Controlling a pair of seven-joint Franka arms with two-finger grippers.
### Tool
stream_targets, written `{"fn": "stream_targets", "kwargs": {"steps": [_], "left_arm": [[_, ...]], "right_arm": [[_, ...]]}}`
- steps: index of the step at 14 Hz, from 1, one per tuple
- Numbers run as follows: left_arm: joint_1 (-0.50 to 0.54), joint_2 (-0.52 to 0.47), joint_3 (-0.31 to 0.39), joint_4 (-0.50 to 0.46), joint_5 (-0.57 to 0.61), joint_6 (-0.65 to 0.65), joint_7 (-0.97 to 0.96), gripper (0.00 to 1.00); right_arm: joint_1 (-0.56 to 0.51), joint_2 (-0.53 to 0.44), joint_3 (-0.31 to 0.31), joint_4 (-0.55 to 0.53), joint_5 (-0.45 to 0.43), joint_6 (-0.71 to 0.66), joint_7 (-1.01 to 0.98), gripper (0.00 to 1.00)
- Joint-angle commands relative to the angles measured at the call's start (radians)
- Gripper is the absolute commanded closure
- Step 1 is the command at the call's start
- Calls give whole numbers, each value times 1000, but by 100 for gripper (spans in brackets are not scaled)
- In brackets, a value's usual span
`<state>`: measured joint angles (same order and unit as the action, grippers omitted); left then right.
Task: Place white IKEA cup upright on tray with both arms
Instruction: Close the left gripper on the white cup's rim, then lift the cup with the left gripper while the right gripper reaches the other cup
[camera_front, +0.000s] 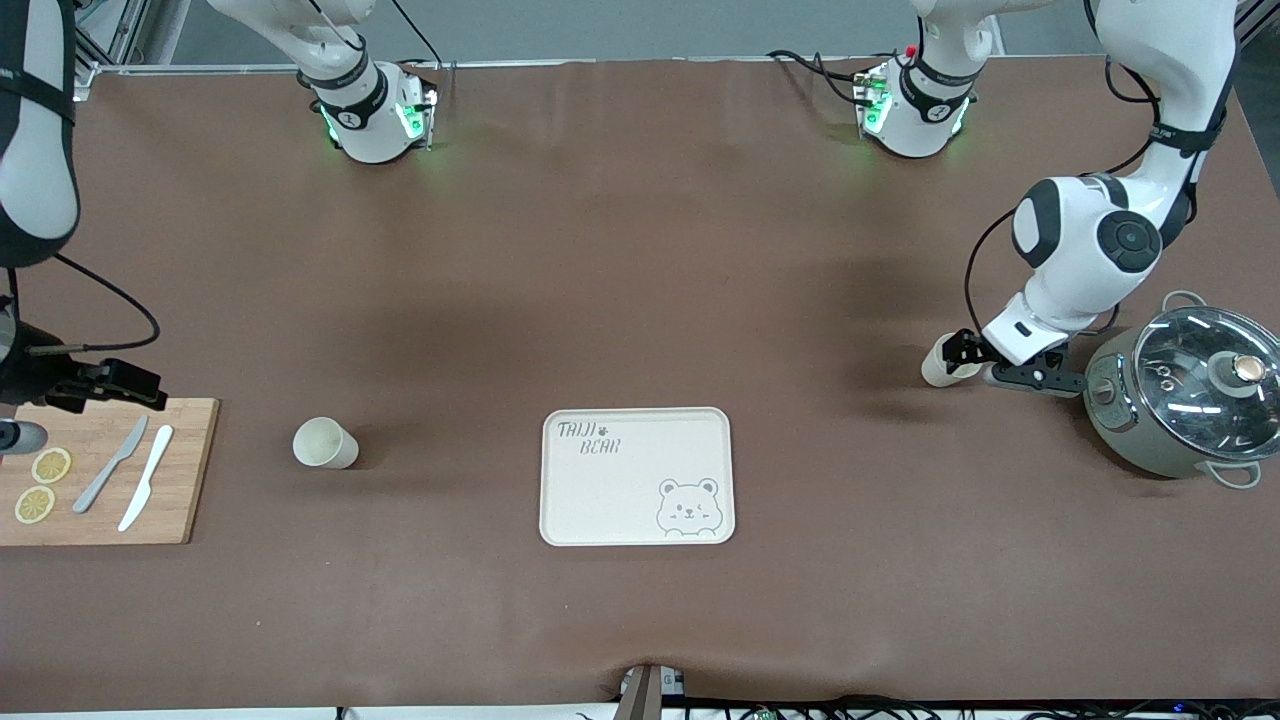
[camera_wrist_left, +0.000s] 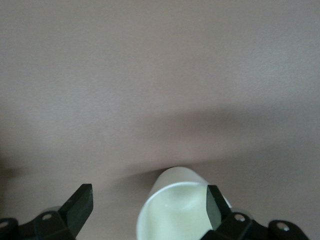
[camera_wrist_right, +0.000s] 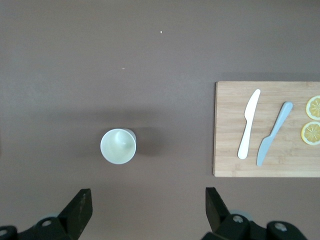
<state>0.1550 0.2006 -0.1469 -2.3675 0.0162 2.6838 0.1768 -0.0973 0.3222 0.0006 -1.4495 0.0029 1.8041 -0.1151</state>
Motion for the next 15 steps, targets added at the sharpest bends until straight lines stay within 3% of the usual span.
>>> {"fn": "stream_targets", "kwargs": {"steps": [1, 7, 8, 9, 15], "left_arm": [[15, -46, -7, -47, 8, -10, 21, 0], [14, 22, -8, -52, 8, -2, 7, 0], [11, 28, -10, -53, -4, -8, -19, 44], [11, 31, -8, -53, -4, -9, -37, 99], [5, 101, -8, 14, 7, -5, -39, 100]], "right_arm": [[-13, 58, 10, 29, -4, 27, -6, 0], [-22, 147, 10, 29, -8, 80, -12, 0], [-19, 158, 9, 29, -9, 80, -11, 0], [-16, 172, 9, 29, -12, 83, -8, 0], [-16, 239, 10, 28, -6, 116, 0, 0]]}}
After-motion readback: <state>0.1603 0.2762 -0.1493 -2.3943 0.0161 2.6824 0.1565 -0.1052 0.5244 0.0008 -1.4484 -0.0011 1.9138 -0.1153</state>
